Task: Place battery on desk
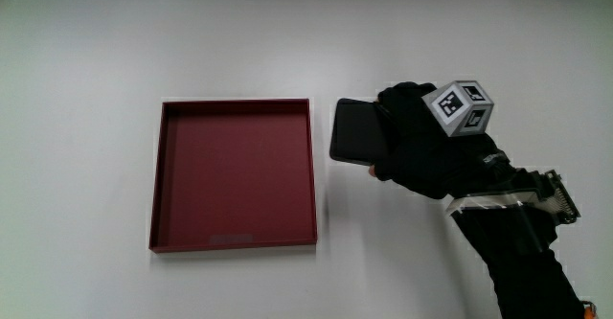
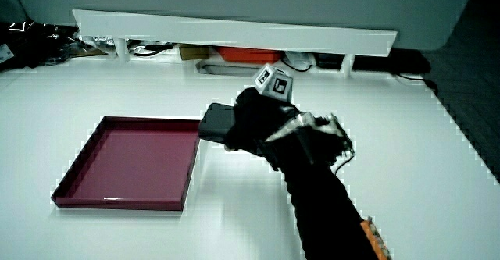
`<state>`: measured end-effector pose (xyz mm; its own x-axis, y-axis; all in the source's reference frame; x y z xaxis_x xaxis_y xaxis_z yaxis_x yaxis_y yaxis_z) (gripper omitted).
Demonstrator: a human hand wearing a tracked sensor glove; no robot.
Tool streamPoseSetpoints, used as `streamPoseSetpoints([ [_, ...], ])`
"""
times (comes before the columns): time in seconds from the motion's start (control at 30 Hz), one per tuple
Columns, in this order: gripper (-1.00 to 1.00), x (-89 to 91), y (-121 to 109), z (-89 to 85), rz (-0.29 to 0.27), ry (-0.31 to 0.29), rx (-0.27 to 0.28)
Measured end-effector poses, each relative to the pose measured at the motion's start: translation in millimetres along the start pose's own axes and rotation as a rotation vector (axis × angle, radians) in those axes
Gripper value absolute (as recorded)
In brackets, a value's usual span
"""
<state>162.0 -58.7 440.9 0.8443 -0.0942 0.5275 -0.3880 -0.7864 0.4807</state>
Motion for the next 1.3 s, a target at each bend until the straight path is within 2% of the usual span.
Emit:
streamPoseSetpoints([
  [0.2, 0.0, 35.4, 5, -11.8, -0.091, 0.013, -0.019],
  [0.23, 0.0, 35.3, 4, -13.0, -0.095, 0.018, -0.014],
  [0.37, 0.0, 56.6, 12, -30.0, -0.136, 0.043, -0.033],
  [0.43, 0.0, 64.8, 15, -36.6, -0.162, 0.027, -0.033],
  [0.47, 0.0, 68.4, 16, -40.6, -0.172, 0.039, -0.041],
  [0.5, 0.0, 62.6, 14, -39.4, -0.165, 0.033, -0.028],
  [0.53, 0.0, 66.0, 17, -44.2, -0.158, 0.045, -0.045],
  [0.57, 0.0, 69.7, 19, -48.4, -0.172, 0.024, -0.042],
  [0.63, 0.0, 72.8, 20, -53.7, -0.18, 0.046, -0.064],
  [0.77, 0.0, 81.9, 23, -62.6, -0.202, 0.057, -0.069],
  [0.83, 0.0, 84.4, 23, -63.1, -0.209, 0.08, -0.068],
  [0.93, 0.0, 85.2, 24, -64.1, -0.207, 0.073, -0.06],
  [1.1, 0.0, 86.9, 25, -65.0, -0.224, 0.081, -0.09],
  [1.3, -0.32, 84.7, 25, -65.2, -0.239, 0.061, -0.12],
])
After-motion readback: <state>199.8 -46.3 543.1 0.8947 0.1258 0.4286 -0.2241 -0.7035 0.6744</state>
